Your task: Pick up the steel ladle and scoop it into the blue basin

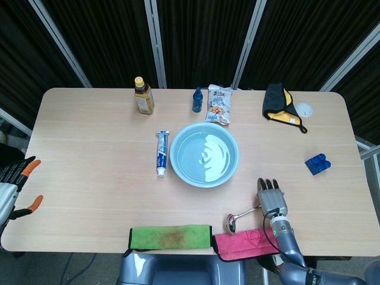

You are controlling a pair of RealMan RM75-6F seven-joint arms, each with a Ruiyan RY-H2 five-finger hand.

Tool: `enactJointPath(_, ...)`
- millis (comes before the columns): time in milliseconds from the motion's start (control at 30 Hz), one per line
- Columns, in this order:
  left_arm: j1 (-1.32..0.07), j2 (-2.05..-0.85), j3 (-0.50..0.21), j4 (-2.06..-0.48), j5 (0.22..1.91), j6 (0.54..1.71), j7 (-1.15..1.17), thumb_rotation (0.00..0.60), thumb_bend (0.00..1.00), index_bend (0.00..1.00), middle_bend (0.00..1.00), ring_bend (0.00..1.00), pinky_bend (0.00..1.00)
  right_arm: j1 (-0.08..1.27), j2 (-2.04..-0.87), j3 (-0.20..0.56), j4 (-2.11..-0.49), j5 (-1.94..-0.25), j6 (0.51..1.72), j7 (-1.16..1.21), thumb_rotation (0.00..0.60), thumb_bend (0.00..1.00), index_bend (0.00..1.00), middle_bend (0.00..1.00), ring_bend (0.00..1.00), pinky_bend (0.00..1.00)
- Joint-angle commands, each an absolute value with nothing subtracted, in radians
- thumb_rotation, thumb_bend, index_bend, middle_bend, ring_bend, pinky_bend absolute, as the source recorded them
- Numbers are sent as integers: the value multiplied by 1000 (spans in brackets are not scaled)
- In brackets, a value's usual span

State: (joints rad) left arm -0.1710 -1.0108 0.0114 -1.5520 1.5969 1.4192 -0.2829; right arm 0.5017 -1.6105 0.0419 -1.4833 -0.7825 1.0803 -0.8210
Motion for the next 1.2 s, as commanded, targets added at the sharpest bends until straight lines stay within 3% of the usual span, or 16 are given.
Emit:
enactJointPath(33, -170, -1012, 13, -1553, 1602, 1424, -280, 600, 372, 6, 0, 0, 0, 497, -1597, 39, -1500, -791, 1095, -816, 600, 504, 599, 0, 0, 0)
enactJointPath(1200, -169, -1022, 20, -1563, 1635, 1451, -267, 600, 371, 5, 0, 0, 0, 407, -1311, -1, -1879, -949, 1346, -810, 600, 740, 668, 15, 0, 0)
